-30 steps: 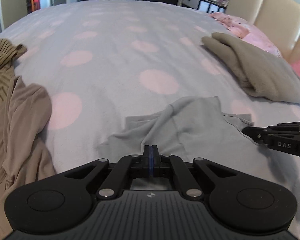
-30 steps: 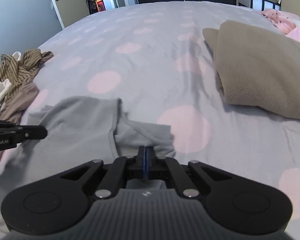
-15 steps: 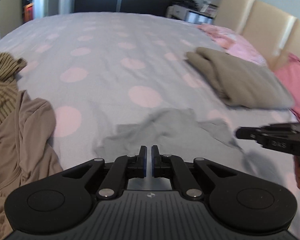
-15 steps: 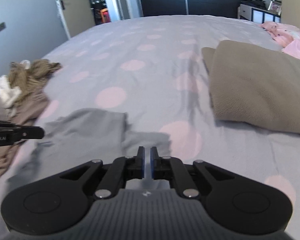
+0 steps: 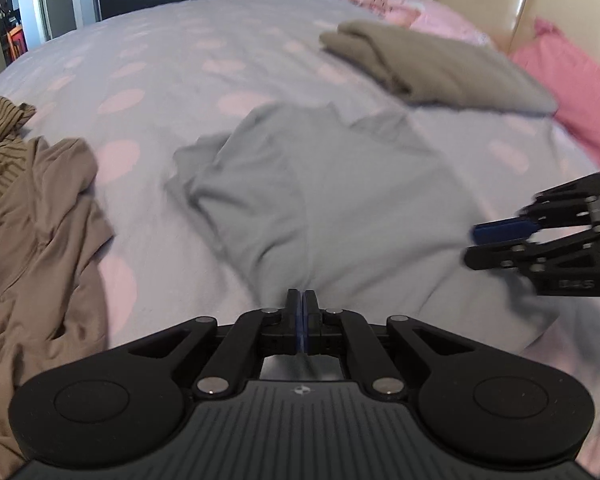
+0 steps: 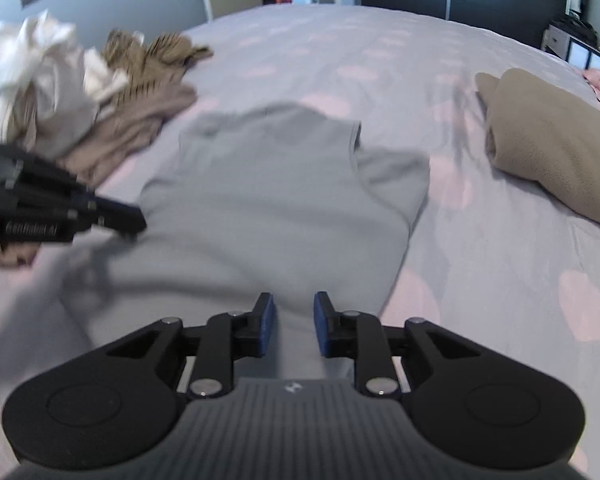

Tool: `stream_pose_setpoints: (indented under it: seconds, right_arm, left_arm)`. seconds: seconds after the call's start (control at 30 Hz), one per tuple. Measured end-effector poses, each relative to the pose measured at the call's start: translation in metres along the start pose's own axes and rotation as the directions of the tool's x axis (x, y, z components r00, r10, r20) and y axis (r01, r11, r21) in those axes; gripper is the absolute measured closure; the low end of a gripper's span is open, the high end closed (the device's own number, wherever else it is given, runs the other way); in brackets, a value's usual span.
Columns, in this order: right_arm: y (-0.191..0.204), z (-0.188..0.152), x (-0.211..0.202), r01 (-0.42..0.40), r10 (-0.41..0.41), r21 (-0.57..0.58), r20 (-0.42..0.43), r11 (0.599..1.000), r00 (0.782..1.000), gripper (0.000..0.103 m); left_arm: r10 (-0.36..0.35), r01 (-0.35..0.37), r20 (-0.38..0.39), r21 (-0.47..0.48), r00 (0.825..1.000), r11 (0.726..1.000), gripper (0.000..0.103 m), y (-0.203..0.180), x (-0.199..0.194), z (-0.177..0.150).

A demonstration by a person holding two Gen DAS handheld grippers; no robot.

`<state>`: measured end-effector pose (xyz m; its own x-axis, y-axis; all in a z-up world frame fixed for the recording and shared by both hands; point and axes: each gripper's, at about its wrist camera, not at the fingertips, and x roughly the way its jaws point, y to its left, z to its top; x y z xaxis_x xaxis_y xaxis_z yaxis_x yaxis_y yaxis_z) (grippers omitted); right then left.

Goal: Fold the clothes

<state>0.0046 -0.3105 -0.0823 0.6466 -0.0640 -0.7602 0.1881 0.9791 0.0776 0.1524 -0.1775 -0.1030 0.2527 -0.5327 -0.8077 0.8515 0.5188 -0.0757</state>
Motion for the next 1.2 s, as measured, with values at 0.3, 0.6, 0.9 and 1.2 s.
stream_pose_setpoints:
  seconds: [0.3, 0.6, 0.9, 1.2]
  right_arm:
    - [-0.01, -0.011, -0.042, -0.012, 0.01, 0.04, 0.042, 0.999, 0.999, 0.078]
    - [0.011, -0.051, -0.069, -0.019, 0.019, -0.025, 0.014, 0.999, 1.0, 0.078]
    - [0.021, -0.069, -0.051, 0.038, -0.041, -0.054, -0.045, 0.998, 0.998, 0.09]
    - [0.033, -0.074, -0.05, 0.082, -0.101, -0.169, -0.105, 0.982, 0.989, 0.101]
  left_arm:
    - [-0.017, 0.018, 0.028, -0.038, 0.999, 0.999, 0.094, -0.004, -0.041, -0.005]
    - [-0.076, 0.074, -0.021, -0.077, 0.997, 0.994, 0.078, -0.009, -0.053, -0.045]
    - [-0.063, 0.06, -0.032, -0.083, 0.998, 0.995, 0.102, -0.009, -0.041, -0.05]
    - [-0.037, 0.029, -0.091, -0.091, 0.995, 0.995, 0.103, -0.005, -0.038, -0.059]
